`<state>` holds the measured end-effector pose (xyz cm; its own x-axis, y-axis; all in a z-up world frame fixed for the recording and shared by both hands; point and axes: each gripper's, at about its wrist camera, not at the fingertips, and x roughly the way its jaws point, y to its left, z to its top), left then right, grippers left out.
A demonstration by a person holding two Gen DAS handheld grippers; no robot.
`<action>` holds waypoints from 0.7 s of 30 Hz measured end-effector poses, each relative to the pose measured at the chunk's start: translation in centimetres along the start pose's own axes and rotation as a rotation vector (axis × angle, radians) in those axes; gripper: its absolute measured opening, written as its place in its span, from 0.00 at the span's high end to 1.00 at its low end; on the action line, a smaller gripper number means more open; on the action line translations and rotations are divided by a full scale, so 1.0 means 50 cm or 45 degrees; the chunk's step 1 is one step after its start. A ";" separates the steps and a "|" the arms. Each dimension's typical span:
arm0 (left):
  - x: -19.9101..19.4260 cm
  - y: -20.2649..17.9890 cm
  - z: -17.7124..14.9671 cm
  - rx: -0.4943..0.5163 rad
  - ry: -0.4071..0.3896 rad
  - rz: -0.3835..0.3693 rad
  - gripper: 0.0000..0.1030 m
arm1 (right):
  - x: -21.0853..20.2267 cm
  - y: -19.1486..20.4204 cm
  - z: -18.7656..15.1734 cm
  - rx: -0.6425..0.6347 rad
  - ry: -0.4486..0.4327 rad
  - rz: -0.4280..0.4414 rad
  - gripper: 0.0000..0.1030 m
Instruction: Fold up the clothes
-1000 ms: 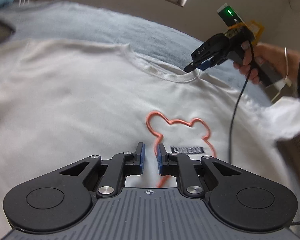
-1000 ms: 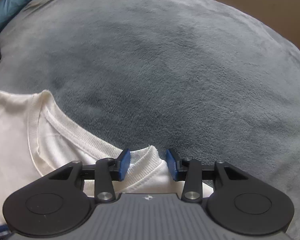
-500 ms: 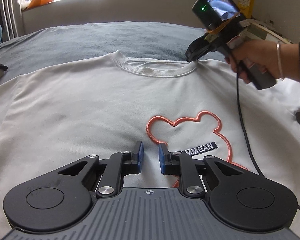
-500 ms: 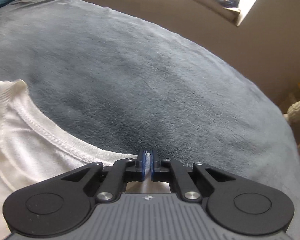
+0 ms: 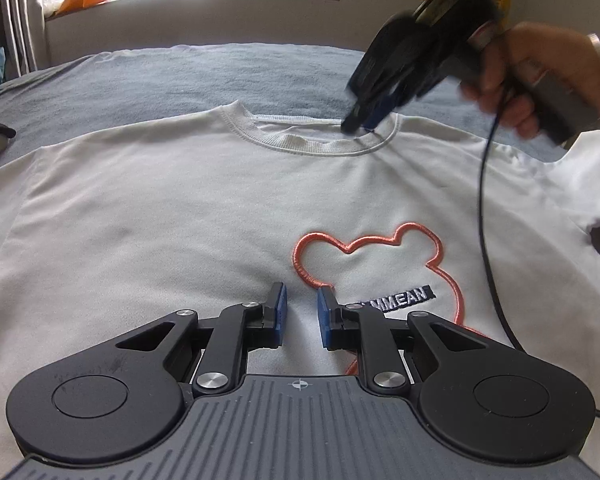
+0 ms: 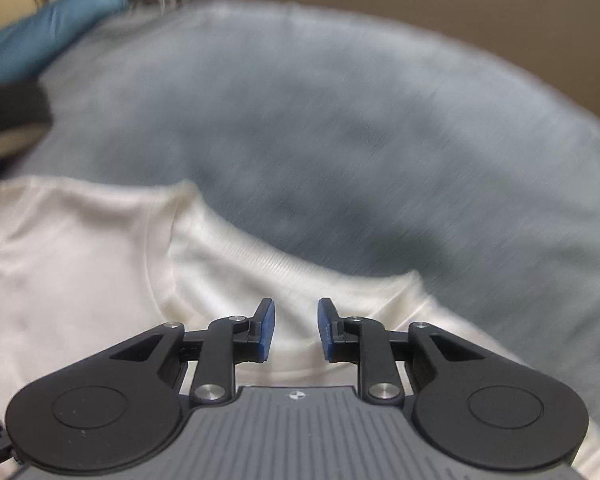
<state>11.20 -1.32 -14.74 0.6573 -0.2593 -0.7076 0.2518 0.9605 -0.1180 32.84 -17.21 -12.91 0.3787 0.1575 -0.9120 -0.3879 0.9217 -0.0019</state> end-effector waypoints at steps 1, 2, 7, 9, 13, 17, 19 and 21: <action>0.000 -0.002 -0.001 0.004 -0.001 0.004 0.83 | 0.020 -0.007 0.007 0.047 0.000 -0.006 0.78; -0.001 -0.003 -0.001 0.007 -0.002 0.007 0.83 | 0.038 -0.016 0.015 0.106 -0.007 0.001 0.78; -0.005 -0.002 -0.002 0.006 0.000 0.002 0.82 | 0.030 -0.063 0.067 0.337 -0.101 -0.087 0.77; -0.006 0.002 -0.001 -0.007 0.005 -0.008 0.82 | 0.010 -0.071 0.068 0.401 -0.068 0.043 0.77; -0.005 0.006 -0.001 -0.025 0.009 -0.019 0.81 | -0.015 -0.041 0.042 0.375 0.025 0.152 0.77; -0.008 0.002 -0.006 -0.029 -0.006 -0.011 0.78 | 0.020 -0.012 0.039 0.384 0.092 0.212 0.76; -0.009 0.001 -0.009 -0.034 -0.015 -0.011 0.78 | 0.036 0.000 0.045 0.390 0.007 0.181 0.76; -0.011 0.002 -0.009 -0.044 -0.013 -0.013 0.78 | 0.024 0.004 0.059 0.423 -0.123 0.115 0.76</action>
<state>10.54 -1.02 -14.68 0.6620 -0.2696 -0.6993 0.2339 0.9608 -0.1490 35.68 -15.79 -12.77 0.4394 0.2619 -0.8593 -0.1352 0.9649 0.2250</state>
